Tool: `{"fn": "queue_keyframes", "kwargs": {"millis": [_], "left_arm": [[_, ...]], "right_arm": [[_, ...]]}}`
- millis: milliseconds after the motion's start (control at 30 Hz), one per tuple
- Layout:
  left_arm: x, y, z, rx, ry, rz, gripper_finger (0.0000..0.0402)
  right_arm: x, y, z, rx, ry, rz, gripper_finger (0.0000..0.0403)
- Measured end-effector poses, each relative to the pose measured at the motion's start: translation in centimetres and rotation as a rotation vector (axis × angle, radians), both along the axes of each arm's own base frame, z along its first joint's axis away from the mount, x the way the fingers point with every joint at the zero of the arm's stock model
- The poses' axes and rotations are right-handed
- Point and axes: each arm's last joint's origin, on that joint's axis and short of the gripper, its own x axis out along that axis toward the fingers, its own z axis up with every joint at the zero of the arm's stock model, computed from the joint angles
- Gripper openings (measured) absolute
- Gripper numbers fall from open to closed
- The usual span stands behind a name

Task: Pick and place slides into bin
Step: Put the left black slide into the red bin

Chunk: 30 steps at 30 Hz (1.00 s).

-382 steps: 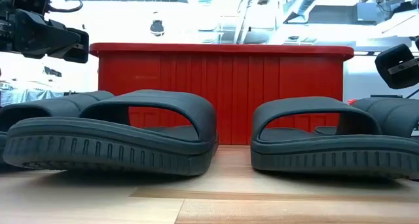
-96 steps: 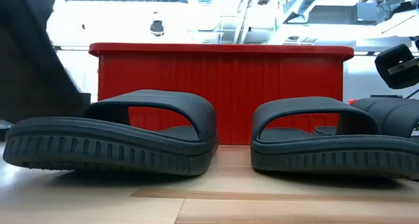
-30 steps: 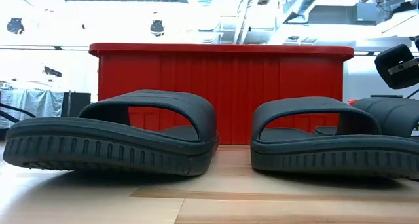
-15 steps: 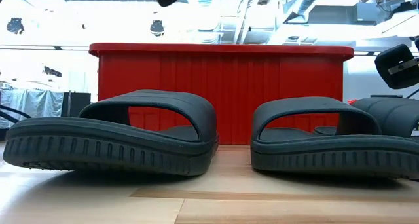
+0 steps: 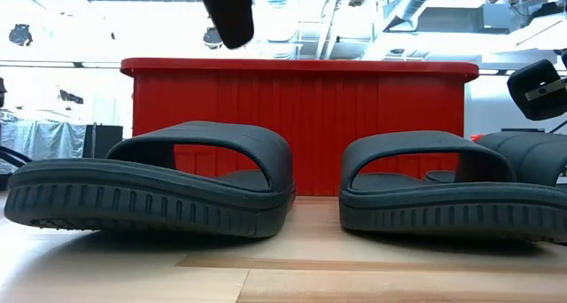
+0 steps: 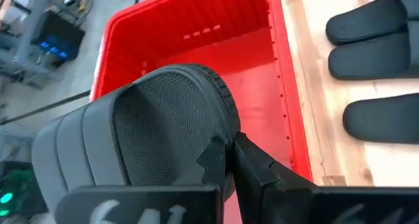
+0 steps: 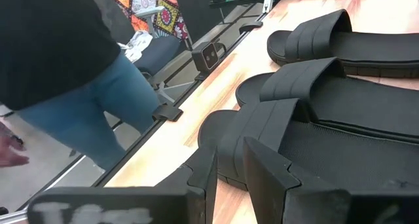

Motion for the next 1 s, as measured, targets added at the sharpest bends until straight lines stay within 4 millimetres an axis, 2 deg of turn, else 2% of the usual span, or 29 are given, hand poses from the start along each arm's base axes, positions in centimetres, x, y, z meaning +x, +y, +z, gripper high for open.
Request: {"fn": "queue_keyframes", "kwargs": {"millis": [300,567,1000], "left_arm": [[-1.3,4.7,-4.6,-0.049,0.051,0.001,0.0000],[0.3,7.4,-8.9,-0.074,0.137,-0.052,0.0000],[1.9,11.4,-14.4,-0.121,0.320,-0.030,0.0000]], "right_arm": [[0.0,0.0,0.0,0.000,0.000,0.000,0.0066],[0.0,0.0,0.0,0.000,0.000,0.000,0.0066],[0.0,0.0,0.0,0.000,0.000,0.000,0.0066]]}}
